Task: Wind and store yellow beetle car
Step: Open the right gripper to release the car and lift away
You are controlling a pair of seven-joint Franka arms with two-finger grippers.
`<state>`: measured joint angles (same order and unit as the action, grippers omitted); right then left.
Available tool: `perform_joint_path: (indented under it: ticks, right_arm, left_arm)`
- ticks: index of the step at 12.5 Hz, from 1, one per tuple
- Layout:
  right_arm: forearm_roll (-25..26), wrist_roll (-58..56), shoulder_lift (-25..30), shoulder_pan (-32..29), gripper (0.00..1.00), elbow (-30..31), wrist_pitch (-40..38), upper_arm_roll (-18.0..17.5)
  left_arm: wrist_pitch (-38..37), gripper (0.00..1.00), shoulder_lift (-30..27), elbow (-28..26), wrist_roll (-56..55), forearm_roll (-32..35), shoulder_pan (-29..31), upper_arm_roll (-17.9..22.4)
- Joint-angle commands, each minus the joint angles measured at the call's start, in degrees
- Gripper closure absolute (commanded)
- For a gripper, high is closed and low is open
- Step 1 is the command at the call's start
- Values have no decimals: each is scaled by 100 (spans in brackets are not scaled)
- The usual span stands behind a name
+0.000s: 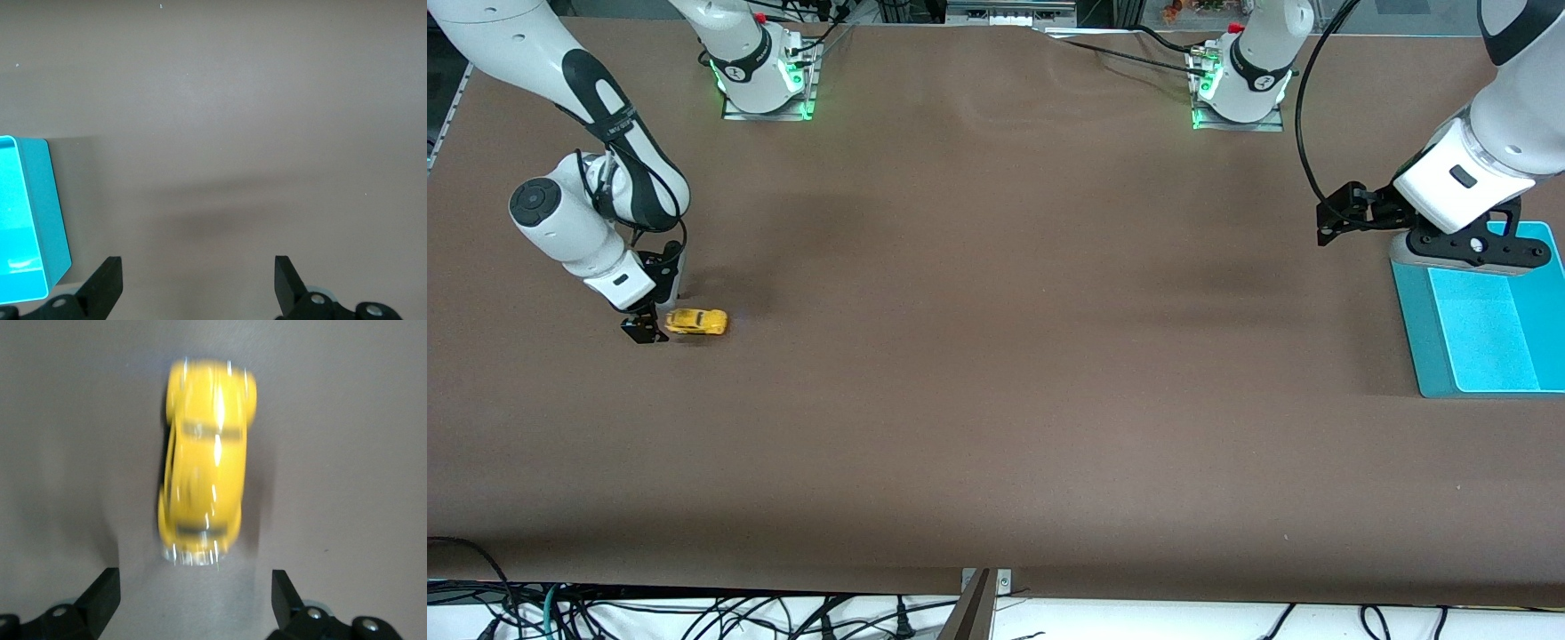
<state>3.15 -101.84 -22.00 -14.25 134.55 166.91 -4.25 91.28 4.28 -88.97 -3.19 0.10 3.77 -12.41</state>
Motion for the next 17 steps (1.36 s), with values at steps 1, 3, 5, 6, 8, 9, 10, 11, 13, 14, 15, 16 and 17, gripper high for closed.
perform_joint_path:
  ticks: [1,3,5,6,8,9,10,11,13,14,15,16,17]
  right_arm:
    - [-156,-64,459,-122,0,11,-298,-217]
    - [-638,-64,697,-105,0,-313,-937,-409]
    - [-798,-29,811,-96,0,-822,-1789,-410]
    - [-973,154,881,-96,0,-1112,-2263,-419]
    - [-1036,907,1057,-87,0,-1631,-3116,-515]
    - [-1036,1373,1136,-78,0,-1851,-3425,-585]
    - [-1027,1830,1215,-78,0,-2010,-3646,-664]
    - [-1027,2261,1251,-78,0,-2151,-3857,-743]
    - [-1027,3209,1260,-78,0,-2510,-4252,-849]
    - [-1019,3719,1251,-78,0,-2695,-4533,-867]
    - [-1018,4211,1251,-61,0,-2862,-4744,-928]
    - [-1010,4816,1269,-61,0,-2960,-4816,-1033]
    - [-1010,5597,1304,-61,0,-3013,-4826,-1095]
  left_arm:
    - [-119,0,64,169,46,78,10,-16]
    - [-119,0,64,169,46,78,1,-16]
    - [-119,0,64,169,46,87,1,-16]
    - [-119,0,64,169,46,87,1,-16]
    - [-119,0,64,169,38,87,-17,-16]
    - [-119,0,64,161,38,87,-26,-24]
    - [-119,0,64,161,38,87,-34,-33]
    - [-119,0,64,161,38,87,-43,-51]
    - [-119,0,64,169,55,87,-52,-191]
    - [-119,0,81,169,55,87,-52,-287]
    - [-119,0,81,169,55,87,-61,-410]
    - [-110,0,134,169,55,87,-61,-516]
    - [-102,0,152,169,81,78,-61,-560]
